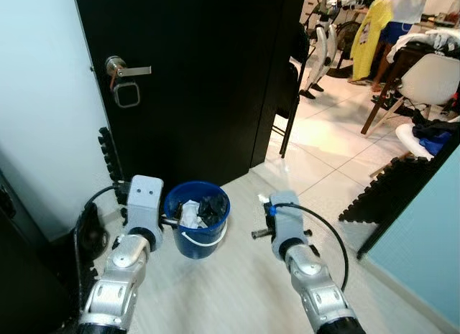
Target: Clean up the room
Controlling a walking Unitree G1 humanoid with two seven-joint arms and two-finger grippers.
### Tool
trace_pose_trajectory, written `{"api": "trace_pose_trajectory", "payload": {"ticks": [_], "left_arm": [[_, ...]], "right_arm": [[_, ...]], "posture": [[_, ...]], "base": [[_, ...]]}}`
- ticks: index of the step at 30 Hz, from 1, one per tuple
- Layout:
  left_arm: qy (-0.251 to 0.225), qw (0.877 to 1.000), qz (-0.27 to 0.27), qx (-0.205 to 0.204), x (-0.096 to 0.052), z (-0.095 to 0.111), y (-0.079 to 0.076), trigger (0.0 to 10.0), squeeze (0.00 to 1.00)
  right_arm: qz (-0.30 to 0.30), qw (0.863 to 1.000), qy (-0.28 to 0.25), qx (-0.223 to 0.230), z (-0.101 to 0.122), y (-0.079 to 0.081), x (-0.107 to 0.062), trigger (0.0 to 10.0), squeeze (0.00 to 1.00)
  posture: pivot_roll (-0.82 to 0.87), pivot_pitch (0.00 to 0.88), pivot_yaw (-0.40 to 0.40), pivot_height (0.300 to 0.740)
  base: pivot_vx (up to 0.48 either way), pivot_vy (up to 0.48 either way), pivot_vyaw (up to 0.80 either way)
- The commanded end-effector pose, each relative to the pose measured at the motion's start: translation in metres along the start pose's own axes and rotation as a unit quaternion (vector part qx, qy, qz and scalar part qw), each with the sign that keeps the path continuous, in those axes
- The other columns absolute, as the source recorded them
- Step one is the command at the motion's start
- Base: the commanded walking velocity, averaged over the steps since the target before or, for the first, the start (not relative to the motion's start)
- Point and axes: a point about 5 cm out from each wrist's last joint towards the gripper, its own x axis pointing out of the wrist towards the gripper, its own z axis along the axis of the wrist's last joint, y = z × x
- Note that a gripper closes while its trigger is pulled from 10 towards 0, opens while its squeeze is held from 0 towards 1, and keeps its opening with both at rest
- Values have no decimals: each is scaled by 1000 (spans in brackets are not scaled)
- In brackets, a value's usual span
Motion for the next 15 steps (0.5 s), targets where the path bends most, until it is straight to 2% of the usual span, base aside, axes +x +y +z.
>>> {"api": "trace_pose_trajectory", "payload": {"ticks": [1, 15], "left_arm": [[-4, 1000, -11, -6, 0, 1, -6, 10000, 0], [-4, 1000, -1, -5, -3, 1, -1, 10000, 0]], "right_arm": [[-8, 1000, 10, -3, -7, -6, -2, 10000, 0], [2, 1000, 9, -8, -5, -2, 2, 10000, 0]], "posture": [[32, 0, -64, 740], [47, 0, -77, 740]], "base": [[394, 0, 0], [394, 0, 0]]}}
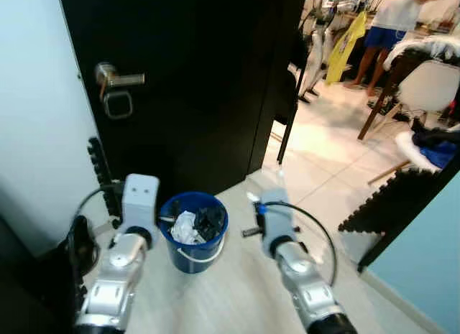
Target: Clean up the room
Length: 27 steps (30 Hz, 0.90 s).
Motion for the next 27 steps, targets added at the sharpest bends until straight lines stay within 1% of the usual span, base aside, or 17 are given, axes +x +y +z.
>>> {"api": "trace_pose_trajectory", "payload": {"ticks": [1, 8, 23, 27], "left_arm": [[1, 1000, -7, -4, -1, 0, -5, 10000, 0], [4, 1000, -6, -1, -3, -1, -3, 10000, 0], [4, 1000, -11, 4, -2, -1, -3, 10000, 0], [5, 1000, -12, 7, -2, -1, -3, 10000, 0]], "right_arm": [[-10, 1000, 10, -2, -6, -7, -1, 10000, 0], [-9, 1000, 12, -6, -5, -7, 1, 10000, 0], [-8, 1000, 16, 1, -8, -7, 2, 10000, 0], [3, 1000, 20, -15, -9, -3, 2, 10000, 0]], "posture": [[47, 0, -77, 740], [52, 0, -79, 740], [57, 2, -74, 740], [60, 0, -75, 740]], "base": [[394, 0, 0], [395, 0, 0], [394, 0, 0], [397, 0, 0]]}}
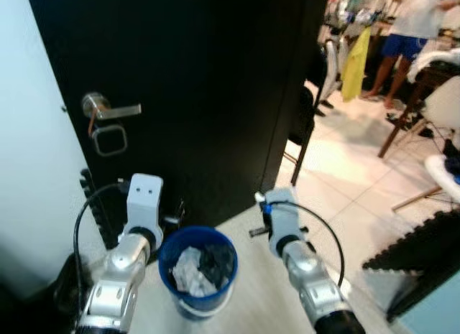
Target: Clean up the room
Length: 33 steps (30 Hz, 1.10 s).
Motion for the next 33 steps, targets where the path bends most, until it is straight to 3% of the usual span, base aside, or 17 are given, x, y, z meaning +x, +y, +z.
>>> {"api": "trace_pose_trajectory", "payload": {"ticks": [1, 5, 8, 14, 19, 22, 26, 29, 30, 31, 33], "left_arm": [[7, 1000, 2, 6, -1, -2, 3, 10000, 0], [7, 1000, 1, 8, -1, -2, 3, 10000, 0], [8, 1000, 0, 8, -1, -2, 3, 10000, 0], [15, 1000, -18, 12, 1, -5, -1, 10000, 0], [30, 997, -67, 22, 5, -11, -12, 10000, 0], [42, 992, -108, 54, 6, -20, -20, 10000, 0], [43, 988, -122, 81, 4, -22, -22, 10000, 0], [62, 975, -161, 142, -6, -33, -23, 10000, 0], [62, 975, -161, 142, -6, -33, -23, 10000, 0], [70, 967, -181, 163, -12, -38, -23, 10000, 0], [70, 967, -181, 163, -12, -38, -23, 10000, 0]], "right_arm": [[19, 1000, 6, -13, -2, 7, 0, 10000, 0], [24, 999, 8, -19, -3, 9, 1, 10000, 0], [3, 1000, 16, 14, -6, 6, 1, 10000, 0], [-6, 1000, 27, -14, -10, 2, 1, 10000, 0], [-11, 999, 47, -23, -16, 0, 0, 10000, 0], [31, 994, 85, -61, -29, 9, 2, 10000, 0], [61, 988, 110, -94, -38, 15, 3, 10000, 0], [99, 976, 145, -125, -50, 24, 4, 10000, 0], [99, 976, 145, -125, -50, 24, 4, 10000, 0], [115, 971, 157, -138, -55, 28, 3, 10000, 0], [115, 971, 157, -138, -55, 28, 3, 10000, 0]], "posture": [[60, 0, -75, 740], [62, 0, -76, 740], [61, 0, -76, 740], [57, 0, -76, 740], [47, 10, -80, 740], [30, 40, -81, 740], [27, 63, -84, 740], [28, 135, -101, 740], [28, 135, -101, 740], [33, 163, -108, 740], [33, 163, -108, 740]], "base": [[394, 0, 0], [396, 0, 600], [394, 0, 0], [396, 0, 0], [311, 0, 0], [0, 0, 0], [0, 0, 0], [0, 0, 0], [0, 0, 0], [0, 0, 0], [0, 0, 0]]}}
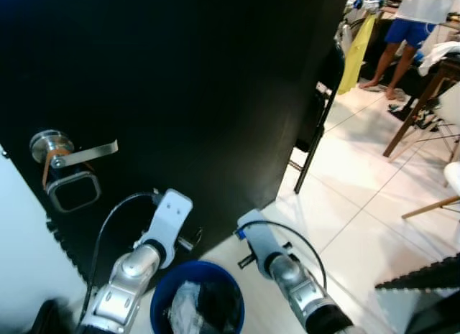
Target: Clean up the room
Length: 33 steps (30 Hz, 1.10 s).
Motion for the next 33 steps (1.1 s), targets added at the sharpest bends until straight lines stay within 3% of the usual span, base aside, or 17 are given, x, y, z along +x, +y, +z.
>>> {"api": "trace_pose_trajectory", "payload": {"ticks": [1, 3, 4, 7, 9, 10, 12, 22, 29, 33], "left_arm": [[10, 999, -32, 27, -5, -5, -6, 10000, 0], [37, 991, -101, 84, -23, -19, -13, 10000, 0], [37, 991, -101, 84, -23, -19, -13, 10000, 0], [81, 965, -189, 162, -52, -37, -16, 10000, 0], [86, 961, -199, 172, -56, -39, -16, 10000, 0], [93, 955, -223, 171, -70, -43, -17, 10000, 0], [99, 952, -234, 169, -83, -46, -17, 10000, 0], [115, 954, -213, 176, -107, -48, -12, 10000, 0], [131, 946, -191, 225, -108, -49, 0, 10000, 0], [138, 943, -190, 235, -110, -52, 2, 10000, 0]], "right_arm": [[25, 999, 17, -20, -8, 9, 1, 10000, 0], [84, 993, 40, -68, -17, 26, 2, 10000, 0], [84, 993, 40, -68, -17, 26, 2, 10000, 0], [134, 983, 56, -113, -26, 47, 2, 10000, 0], [137, 982, 56, -118, -27, 50, 2, 10000, 0], [141, 980, 56, -131, -29, 55, 3, 10000, 0], [139, 980, 61, -125, -30, 58, 3, 10000, 0], [141, 988, 21, -65, -8, 70, 8, 10000, 0], [112, 992, -53, -3, 28, 64, 14, 10000, 0], [112, 992, -58, 1, 32, 63, 15, 10000, 0]], "posture": [[34, 169, -109, 740], [49, 218, -120, 740], [49, 218, -120, 740], [70, 276, -129, 740], [74, 284, -130, 740], [95, 324, -143, 740], [114, 361, -153, 740], [129, 412, -172, 740], [131, 398, -180, 740], [134, 396, -178, 740]], "base": [[0, 0, 0], [0, 0, 0], [0, 0, 0], [0, 0, 0], [0, 0, 0], [0, 0, 0], [0, 0, 0], [0, 0, 0], [0, 0, 0], [0, 0, 0]]}}
